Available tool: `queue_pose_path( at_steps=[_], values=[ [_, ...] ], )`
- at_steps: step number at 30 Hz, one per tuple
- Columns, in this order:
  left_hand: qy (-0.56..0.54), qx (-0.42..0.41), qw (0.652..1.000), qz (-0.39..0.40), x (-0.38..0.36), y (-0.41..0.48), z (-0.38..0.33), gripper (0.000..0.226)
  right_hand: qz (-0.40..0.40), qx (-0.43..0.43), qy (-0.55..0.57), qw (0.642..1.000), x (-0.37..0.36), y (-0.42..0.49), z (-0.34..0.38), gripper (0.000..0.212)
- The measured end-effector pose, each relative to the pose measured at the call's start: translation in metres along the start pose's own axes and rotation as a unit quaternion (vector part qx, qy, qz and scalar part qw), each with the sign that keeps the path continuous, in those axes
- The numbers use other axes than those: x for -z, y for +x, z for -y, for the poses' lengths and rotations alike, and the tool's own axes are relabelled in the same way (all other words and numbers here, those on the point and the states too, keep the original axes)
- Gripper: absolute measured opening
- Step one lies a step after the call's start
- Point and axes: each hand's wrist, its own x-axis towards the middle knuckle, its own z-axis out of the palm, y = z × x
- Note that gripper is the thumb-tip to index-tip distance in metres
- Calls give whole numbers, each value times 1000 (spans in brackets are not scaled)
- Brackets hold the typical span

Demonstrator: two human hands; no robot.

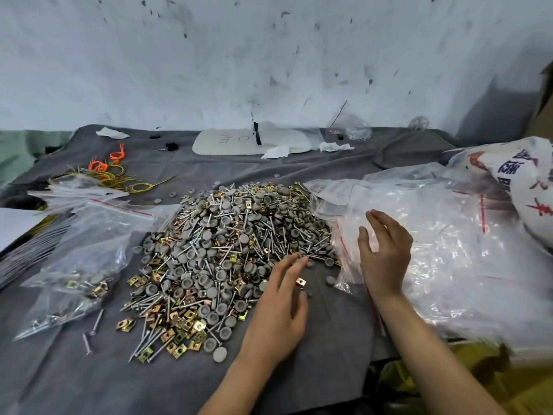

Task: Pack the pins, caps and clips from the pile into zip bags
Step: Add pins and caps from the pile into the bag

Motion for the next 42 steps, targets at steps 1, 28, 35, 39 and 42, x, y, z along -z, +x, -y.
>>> queue_pose_path(
  at_steps=[1, 28, 35, 39, 42],
  values=[
    [-4, 1, 1000, -2, 0, 0, 0, 51, 0, 8, 20, 1000, 1, 1, 4, 23],
    [-370, 191, 904, -93, 64, 53, 19, 11, 553, -70, 288, 779, 5, 62, 119, 18],
    [-385, 181, 904, -39, 49, 40, 20, 8, 564, -123, 316, 753, 22, 36, 114, 31],
    [-379, 174, 909, 13, 49, 42, 18, 21, 554, -159, 329, 748, 24, 28, 109, 26],
    [-366, 173, 914, 14, 49, 43, 19, 23, 546, -173, 344, 744, 23, 28, 106, 22]
  ],
)
